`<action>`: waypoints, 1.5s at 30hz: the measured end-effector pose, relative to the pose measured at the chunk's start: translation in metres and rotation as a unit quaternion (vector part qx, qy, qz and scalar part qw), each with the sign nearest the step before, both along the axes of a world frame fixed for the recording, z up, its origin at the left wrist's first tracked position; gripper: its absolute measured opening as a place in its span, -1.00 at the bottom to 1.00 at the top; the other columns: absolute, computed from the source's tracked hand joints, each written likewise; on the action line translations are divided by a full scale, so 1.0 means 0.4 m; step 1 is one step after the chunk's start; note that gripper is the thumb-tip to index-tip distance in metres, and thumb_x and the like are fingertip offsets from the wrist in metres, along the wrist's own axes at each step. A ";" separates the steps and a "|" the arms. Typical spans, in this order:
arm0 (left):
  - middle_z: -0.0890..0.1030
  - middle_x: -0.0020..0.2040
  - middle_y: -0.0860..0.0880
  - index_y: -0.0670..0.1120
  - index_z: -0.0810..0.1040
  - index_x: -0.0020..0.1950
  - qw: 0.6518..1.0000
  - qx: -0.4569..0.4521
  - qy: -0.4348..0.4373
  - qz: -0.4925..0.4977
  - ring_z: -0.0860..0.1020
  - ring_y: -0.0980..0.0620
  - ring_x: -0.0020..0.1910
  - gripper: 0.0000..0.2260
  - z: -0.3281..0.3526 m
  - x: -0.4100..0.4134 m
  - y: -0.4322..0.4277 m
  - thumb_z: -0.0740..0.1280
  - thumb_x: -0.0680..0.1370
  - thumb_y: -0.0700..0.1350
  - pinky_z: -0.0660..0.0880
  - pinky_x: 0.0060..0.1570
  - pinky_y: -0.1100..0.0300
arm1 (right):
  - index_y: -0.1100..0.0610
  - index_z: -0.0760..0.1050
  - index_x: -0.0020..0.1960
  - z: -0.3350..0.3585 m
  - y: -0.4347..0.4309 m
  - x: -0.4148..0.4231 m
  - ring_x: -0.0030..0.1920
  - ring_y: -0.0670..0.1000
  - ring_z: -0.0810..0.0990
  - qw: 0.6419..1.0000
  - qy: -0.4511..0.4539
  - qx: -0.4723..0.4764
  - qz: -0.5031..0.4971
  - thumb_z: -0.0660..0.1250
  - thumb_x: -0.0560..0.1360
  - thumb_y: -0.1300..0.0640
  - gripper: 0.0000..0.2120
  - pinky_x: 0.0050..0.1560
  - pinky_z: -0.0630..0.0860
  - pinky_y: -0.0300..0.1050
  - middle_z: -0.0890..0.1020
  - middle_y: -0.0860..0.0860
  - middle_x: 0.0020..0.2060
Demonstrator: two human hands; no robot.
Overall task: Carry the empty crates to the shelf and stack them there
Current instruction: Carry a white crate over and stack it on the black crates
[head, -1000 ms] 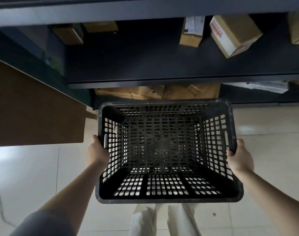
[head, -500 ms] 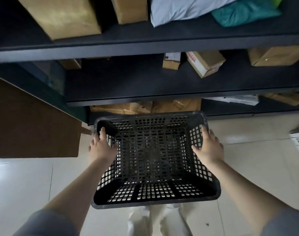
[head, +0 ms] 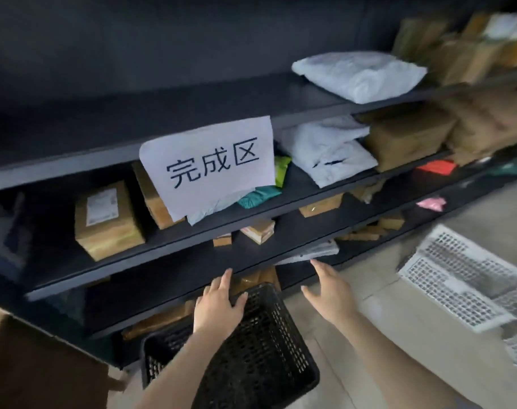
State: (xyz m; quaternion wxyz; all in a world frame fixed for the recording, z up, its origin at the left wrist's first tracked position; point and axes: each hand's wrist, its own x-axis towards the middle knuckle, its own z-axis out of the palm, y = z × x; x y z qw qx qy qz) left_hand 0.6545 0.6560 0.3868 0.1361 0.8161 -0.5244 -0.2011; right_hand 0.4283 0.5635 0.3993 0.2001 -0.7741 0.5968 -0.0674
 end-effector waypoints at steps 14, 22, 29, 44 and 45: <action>0.33 0.48 -0.09 0.00 0.12 0.54 0.947 -0.129 -0.031 -0.293 0.35 -0.13 0.42 -0.37 0.408 -0.539 -0.171 0.18 0.54 0.21 0.39 0.33 -0.06 | -0.02 0.16 0.50 0.354 0.227 -0.617 0.33 0.11 0.45 0.950 -0.019 -0.101 -0.296 0.29 0.47 -0.06 -0.36 0.19 0.48 0.01 0.40 0.04 0.40; 0.34 0.46 -0.05 0.05 0.10 0.55 0.916 -0.154 -0.050 -0.368 0.38 -0.11 0.38 -0.37 0.489 -1.013 -0.219 0.17 0.53 0.22 0.41 0.29 -0.07 | -0.04 -0.01 0.55 0.432 0.254 -1.022 0.43 0.13 0.35 0.943 0.088 -0.092 -0.307 0.19 0.53 -0.16 -0.32 0.38 0.37 0.07 0.26 0.04 0.50; 0.31 0.49 -0.05 0.04 0.08 0.56 0.918 -0.130 -0.063 -0.369 0.32 -0.11 0.43 -0.35 0.464 -1.215 -0.314 0.16 0.53 0.22 0.38 0.33 -0.08 | -0.01 0.08 0.53 0.442 0.161 -1.247 0.43 0.11 0.34 0.942 0.089 -0.091 -0.311 0.15 0.51 -0.27 -0.31 0.37 0.35 0.11 0.33 0.05 0.46; 0.32 0.49 -0.06 0.02 0.10 0.55 0.916 -0.005 -0.118 -0.383 0.35 -0.11 0.40 -0.35 0.243 -1.535 -0.947 0.14 0.53 0.25 0.37 0.29 -0.04 | -0.04 0.06 0.53 0.226 -0.407 -1.649 0.36 0.10 0.42 0.927 0.057 0.010 -0.370 0.17 0.50 -0.24 -0.32 0.33 0.39 0.08 0.40 0.04 0.41; 0.31 0.50 -0.06 0.03 0.08 0.56 0.912 -0.005 -0.122 -0.392 0.34 -0.11 0.42 -0.34 0.236 -1.572 -0.991 0.15 0.53 0.24 0.36 0.31 -0.05 | -0.04 0.04 0.53 0.217 -0.446 -1.678 0.37 0.10 0.42 0.926 0.066 0.012 -0.371 0.17 0.50 -0.24 -0.31 0.36 0.36 0.09 0.40 0.04 0.41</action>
